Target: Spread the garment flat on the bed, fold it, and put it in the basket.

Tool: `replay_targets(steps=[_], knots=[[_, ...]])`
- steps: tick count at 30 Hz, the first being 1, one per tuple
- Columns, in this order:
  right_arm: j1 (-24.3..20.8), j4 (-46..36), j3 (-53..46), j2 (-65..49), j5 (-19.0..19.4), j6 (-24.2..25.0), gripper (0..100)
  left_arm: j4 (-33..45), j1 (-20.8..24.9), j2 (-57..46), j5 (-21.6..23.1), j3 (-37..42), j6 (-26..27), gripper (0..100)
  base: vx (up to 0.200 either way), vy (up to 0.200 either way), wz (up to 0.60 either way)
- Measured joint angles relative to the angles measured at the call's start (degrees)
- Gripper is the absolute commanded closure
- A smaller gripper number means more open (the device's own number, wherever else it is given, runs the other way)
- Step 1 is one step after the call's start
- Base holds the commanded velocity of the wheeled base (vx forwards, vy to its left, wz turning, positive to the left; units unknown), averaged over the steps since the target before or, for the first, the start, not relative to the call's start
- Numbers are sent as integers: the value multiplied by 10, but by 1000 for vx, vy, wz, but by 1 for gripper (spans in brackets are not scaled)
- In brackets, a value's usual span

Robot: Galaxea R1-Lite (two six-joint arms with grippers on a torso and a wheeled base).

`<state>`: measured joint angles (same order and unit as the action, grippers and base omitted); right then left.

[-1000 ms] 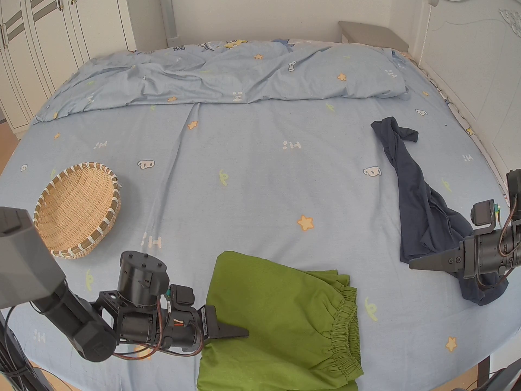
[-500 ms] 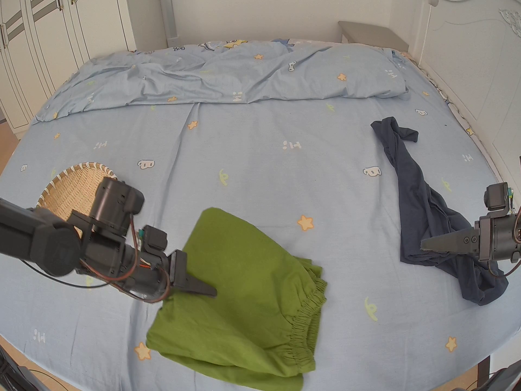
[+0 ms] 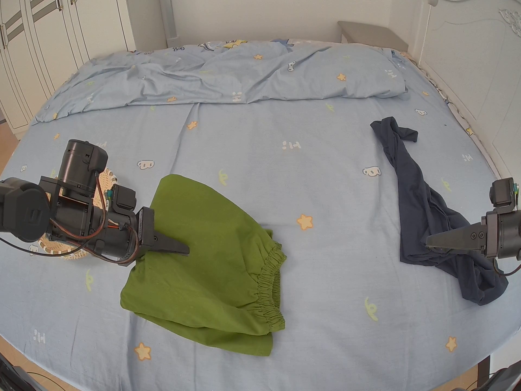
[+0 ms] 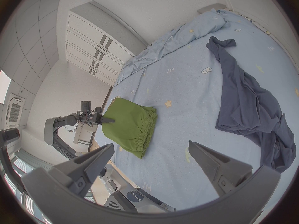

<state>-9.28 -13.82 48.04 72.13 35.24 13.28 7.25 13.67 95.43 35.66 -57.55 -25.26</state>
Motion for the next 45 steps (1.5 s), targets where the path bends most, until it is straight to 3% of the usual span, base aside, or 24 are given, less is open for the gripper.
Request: replay_targets(steps=[5, 25, 37, 45], knots=[[-5, -7, 1, -3, -1, 0, 0, 41, -4, -1, -1, -24, 2, 100, 0, 200, 0], [-8, -9, 3, -5, -1, 0, 0, 45, 2, -3, -1, -30, 4, 100, 0, 200, 0], [-12, -8, 2, -6, 0, 0, 0, 46, 15, -20, -3, -33, 5, 100, 0, 0, 0], [-18, -7, 2, -10, -1, 0, 0, 46, 35, -45, -4, -37, 40, 100, 0, 0, 0]])
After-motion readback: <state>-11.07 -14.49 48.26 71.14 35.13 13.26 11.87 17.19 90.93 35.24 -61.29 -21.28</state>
